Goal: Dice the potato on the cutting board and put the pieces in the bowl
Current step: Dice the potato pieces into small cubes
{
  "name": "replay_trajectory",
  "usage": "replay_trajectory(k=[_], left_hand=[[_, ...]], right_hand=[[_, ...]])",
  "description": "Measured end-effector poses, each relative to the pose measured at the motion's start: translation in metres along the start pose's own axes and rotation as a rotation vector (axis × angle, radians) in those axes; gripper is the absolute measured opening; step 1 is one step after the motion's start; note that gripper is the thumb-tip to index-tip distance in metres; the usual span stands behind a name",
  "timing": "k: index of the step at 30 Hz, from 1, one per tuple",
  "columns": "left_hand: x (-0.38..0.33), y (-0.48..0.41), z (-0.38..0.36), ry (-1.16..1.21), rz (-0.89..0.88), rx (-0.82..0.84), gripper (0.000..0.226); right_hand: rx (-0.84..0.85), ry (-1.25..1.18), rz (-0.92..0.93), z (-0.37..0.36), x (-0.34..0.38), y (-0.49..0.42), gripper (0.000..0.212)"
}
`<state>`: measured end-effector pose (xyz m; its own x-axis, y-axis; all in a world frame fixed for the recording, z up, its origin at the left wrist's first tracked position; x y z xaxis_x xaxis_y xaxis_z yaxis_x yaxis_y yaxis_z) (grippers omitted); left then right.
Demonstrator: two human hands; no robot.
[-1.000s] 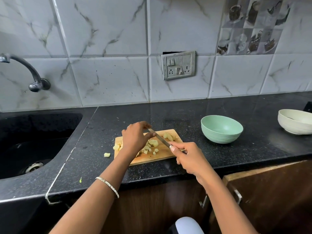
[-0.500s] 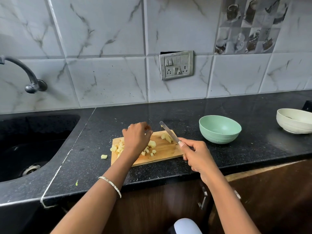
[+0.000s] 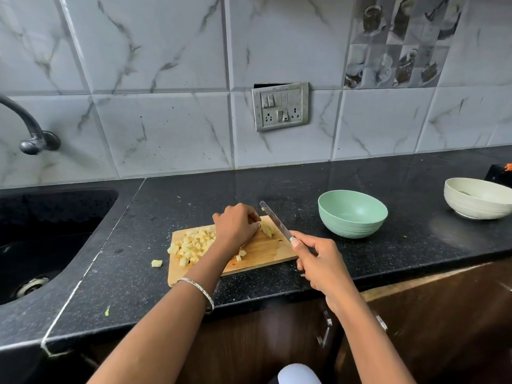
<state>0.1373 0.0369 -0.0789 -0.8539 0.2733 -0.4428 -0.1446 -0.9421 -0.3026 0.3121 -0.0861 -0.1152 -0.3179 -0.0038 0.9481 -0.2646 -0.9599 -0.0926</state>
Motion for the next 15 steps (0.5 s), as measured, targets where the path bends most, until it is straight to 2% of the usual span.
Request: replay_trajectory(k=[6,13,15], left_hand=[[-0.001,0.000,-0.004,0.019,-0.012,0.052,0.018],[0.008,0.006,0.006,0.027,0.027,-0.037,0.005],[0.015,0.009,0.008,0.034,0.054,-0.038,0.008]], right_hand=[[0.003,-0.002,-0.010,-0.002,-0.003,-0.001,0.030],[0.005,0.007,-0.003,-0.004,-0.003,0.001,0.031],[0.002,0.025,0.004,-0.004,-0.002,0.003,0.030]])
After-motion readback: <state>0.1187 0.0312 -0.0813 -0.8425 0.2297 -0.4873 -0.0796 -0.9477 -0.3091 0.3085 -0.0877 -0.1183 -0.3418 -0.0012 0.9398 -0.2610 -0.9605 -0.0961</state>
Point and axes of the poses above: each hand's wrist, its own y-axis away from the middle knuckle, its own z-axis out of the back of the hand, x = y × z, the point moved 8 cm from there along -y, towards the middle knuckle, and after that the axes turned 1 degree about -z, right-handed, at the moved point
